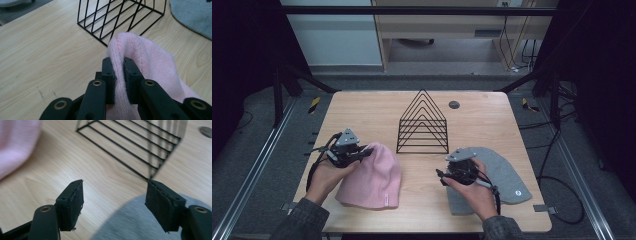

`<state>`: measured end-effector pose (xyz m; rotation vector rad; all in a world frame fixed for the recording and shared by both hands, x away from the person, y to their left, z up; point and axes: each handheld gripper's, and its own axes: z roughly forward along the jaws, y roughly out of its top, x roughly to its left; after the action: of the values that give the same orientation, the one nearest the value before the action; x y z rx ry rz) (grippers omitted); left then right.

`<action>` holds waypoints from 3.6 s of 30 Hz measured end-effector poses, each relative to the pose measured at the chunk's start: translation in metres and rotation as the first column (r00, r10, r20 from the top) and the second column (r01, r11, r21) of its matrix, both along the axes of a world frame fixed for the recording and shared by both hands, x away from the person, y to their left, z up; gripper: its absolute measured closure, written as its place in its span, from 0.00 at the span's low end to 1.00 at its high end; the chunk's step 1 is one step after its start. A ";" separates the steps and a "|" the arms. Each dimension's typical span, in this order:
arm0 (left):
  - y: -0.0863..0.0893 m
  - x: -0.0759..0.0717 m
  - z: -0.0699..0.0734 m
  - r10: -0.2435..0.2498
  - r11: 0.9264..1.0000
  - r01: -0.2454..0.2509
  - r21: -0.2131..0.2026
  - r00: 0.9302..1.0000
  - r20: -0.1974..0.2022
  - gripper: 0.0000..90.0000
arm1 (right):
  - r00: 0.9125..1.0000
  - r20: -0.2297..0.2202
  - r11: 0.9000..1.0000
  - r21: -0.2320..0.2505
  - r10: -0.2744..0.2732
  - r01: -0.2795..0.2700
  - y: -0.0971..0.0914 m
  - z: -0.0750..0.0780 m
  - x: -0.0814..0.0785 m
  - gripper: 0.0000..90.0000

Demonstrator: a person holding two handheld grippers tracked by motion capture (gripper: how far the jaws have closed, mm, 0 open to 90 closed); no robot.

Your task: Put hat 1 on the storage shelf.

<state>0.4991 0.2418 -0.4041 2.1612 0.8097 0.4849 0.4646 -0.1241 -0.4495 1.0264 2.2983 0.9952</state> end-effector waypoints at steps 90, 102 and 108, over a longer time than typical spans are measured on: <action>0.014 0.030 0.187 0.045 0.935 0.050 -0.350 0.965 0.258 0.88 | 0.945 0.152 0.950 0.079 0.288 -0.302 0.094 0.171 0.080 0.92; -0.006 0.056 0.191 0.052 0.933 0.050 -0.356 0.961 0.273 0.88 | 0.958 0.175 0.966 0.086 0.227 -0.245 0.080 0.174 0.109 0.92; -0.023 0.070 0.189 0.038 0.930 0.067 -0.361 0.960 0.277 0.88 | 0.966 0.182 0.971 0.119 0.186 -0.209 0.061 0.174 0.122 0.92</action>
<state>0.5695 0.2190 -0.2148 1.7043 0.6650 0.5670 0.5862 -0.0634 -0.2753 0.7394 2.2481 1.2845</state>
